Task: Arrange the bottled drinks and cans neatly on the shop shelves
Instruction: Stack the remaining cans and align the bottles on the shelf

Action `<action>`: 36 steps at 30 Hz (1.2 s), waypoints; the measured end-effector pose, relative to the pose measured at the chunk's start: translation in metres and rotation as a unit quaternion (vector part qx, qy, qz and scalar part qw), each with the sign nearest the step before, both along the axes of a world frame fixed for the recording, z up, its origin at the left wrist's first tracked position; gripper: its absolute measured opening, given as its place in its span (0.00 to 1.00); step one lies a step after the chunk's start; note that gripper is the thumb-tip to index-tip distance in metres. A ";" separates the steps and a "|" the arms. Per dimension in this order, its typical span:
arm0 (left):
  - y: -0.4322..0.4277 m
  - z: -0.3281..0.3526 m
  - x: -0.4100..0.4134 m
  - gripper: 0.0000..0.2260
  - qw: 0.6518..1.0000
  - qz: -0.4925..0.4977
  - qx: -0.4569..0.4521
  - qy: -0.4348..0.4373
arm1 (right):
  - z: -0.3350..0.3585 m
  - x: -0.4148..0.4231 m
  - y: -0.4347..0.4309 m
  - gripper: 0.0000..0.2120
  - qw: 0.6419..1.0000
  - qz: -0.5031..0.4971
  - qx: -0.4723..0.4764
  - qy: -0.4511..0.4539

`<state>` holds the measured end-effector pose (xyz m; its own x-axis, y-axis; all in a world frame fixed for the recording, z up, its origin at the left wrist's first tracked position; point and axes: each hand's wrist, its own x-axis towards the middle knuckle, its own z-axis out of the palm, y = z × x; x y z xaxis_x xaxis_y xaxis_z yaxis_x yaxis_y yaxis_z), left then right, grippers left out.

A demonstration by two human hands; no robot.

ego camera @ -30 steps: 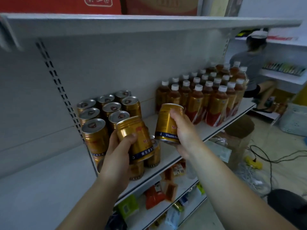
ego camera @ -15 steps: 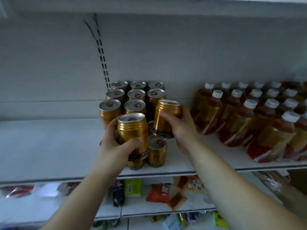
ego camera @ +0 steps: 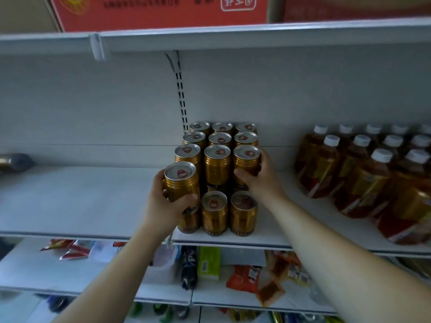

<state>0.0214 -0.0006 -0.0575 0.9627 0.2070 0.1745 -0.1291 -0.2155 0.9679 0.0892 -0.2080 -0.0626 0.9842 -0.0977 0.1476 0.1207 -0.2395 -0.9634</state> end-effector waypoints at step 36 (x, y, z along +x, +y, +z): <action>0.110 0.066 0.019 0.35 0.891 -0.128 0.394 0.186 | 0.117 0.014 0.100 0.36 0.896 0.137 -0.419 -0.056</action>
<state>0.0401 0.1090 0.0088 0.9822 -0.0731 -0.1731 0.0271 -0.8562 0.5159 0.1028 -0.1083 0.0541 0.9285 0.3370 0.1561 0.3709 -0.8198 -0.4363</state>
